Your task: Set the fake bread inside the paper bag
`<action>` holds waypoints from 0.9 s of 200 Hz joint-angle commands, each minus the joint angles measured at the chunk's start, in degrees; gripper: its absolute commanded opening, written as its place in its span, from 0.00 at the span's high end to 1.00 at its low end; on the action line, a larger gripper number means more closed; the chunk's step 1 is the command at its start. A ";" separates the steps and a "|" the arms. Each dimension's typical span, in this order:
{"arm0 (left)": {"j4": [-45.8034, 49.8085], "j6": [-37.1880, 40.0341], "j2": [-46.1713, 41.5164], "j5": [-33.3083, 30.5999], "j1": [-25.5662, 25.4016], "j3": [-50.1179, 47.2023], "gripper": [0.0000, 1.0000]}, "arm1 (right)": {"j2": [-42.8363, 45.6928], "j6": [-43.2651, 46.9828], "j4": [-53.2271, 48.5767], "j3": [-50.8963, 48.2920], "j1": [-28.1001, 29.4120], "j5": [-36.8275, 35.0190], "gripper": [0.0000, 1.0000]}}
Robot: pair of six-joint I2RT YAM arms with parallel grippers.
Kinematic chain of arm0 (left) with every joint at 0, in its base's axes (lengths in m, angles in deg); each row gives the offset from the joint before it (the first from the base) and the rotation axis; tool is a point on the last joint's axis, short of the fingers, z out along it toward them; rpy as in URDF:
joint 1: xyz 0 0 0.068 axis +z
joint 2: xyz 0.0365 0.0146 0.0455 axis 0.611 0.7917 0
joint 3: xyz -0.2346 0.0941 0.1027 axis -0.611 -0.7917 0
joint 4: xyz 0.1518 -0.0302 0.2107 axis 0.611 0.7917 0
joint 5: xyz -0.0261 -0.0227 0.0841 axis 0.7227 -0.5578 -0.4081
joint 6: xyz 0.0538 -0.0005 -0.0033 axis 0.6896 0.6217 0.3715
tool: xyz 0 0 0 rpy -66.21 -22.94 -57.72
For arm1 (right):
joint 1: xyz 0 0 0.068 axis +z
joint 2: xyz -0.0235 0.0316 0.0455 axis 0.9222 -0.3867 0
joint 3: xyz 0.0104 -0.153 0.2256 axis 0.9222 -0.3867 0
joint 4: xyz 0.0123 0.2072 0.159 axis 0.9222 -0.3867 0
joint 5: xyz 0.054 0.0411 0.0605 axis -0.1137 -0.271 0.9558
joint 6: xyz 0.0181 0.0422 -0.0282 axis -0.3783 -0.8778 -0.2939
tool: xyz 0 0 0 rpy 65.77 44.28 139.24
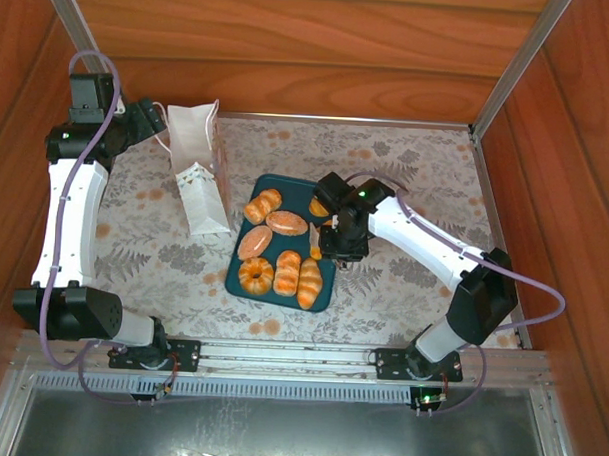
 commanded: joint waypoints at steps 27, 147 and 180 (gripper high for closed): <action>0.53 0.50 -0.03 0.24 -0.09 1.24 0.11 | -0.17 -1.36 0.98 -1.50 0.41 -0.06 0.62; 0.13 0.27 1.62 0.83 -0.17 2.68 0.32 | 11.14 -0.66 0.19 1.74 0.45 0.18 0.94; -1.32 0.28 2.76 1.59 -0.17 3.25 0.35 | 10.08 2.39 -0.75 10.79 0.49 2.02 0.94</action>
